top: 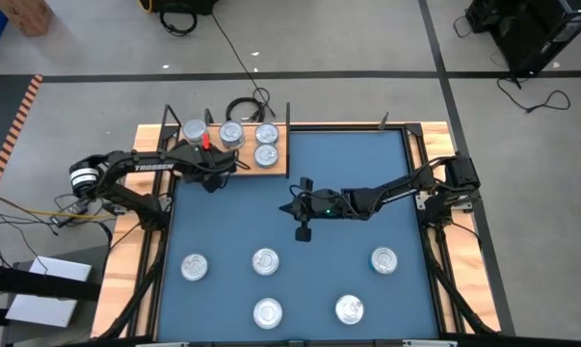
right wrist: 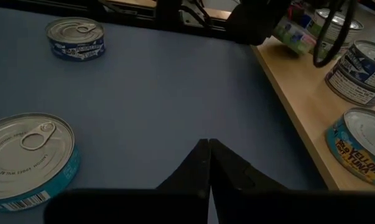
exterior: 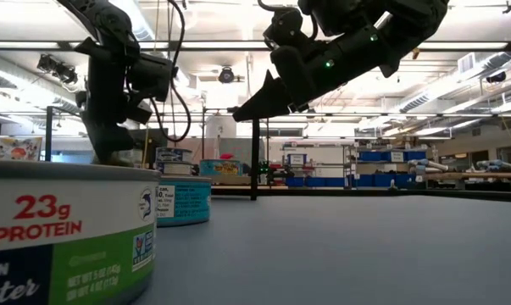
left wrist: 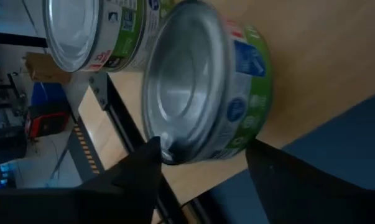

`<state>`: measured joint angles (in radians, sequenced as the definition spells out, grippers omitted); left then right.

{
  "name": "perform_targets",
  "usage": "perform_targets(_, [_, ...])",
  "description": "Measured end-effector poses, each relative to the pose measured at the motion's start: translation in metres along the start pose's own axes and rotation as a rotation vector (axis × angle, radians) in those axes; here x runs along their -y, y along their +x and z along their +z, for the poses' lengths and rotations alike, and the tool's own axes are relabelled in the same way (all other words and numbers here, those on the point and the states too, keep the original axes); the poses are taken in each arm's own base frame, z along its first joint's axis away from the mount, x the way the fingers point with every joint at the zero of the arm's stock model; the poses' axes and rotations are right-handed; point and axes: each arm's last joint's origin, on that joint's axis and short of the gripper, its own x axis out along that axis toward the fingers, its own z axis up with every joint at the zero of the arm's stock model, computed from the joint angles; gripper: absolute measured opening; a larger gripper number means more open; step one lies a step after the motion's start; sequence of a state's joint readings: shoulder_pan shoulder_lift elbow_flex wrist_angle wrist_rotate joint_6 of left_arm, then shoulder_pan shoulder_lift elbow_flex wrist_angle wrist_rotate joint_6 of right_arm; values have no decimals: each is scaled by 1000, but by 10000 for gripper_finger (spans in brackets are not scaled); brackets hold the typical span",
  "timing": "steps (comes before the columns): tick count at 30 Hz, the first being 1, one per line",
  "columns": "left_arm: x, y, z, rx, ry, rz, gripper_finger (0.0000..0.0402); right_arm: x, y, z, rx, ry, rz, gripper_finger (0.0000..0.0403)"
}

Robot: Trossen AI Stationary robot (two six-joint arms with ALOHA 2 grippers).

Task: Stack canned seafood by type on shelf
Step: Put the green tuna can on the shelf aligned with the other green tuna can

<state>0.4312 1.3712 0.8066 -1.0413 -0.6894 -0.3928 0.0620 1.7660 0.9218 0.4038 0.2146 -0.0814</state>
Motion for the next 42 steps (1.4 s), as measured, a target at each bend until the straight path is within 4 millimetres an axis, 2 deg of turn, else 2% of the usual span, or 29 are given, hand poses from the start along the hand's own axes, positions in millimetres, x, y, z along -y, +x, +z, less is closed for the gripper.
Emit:
perform_targets(6, [-1,0,-1,-10,10,5,255,0,0,0,-2,-1,1,12])
perform_targets(14, [-1,-1,-5,-39,40,12,223,0,0,0,-2,-1,1,16])
perform_targets(19, [1,-9,-1,-20,60,-29,163,0,0,0,4,-23,0,8])
perform_targets(28, [-4,-23,6,-12,58,-82,11,0,0,0,-3,-27,2,8])
perform_targets(42, [-19,-7,23,25,-21,-136,3,-1,0,-2,-23,-21,6,8])
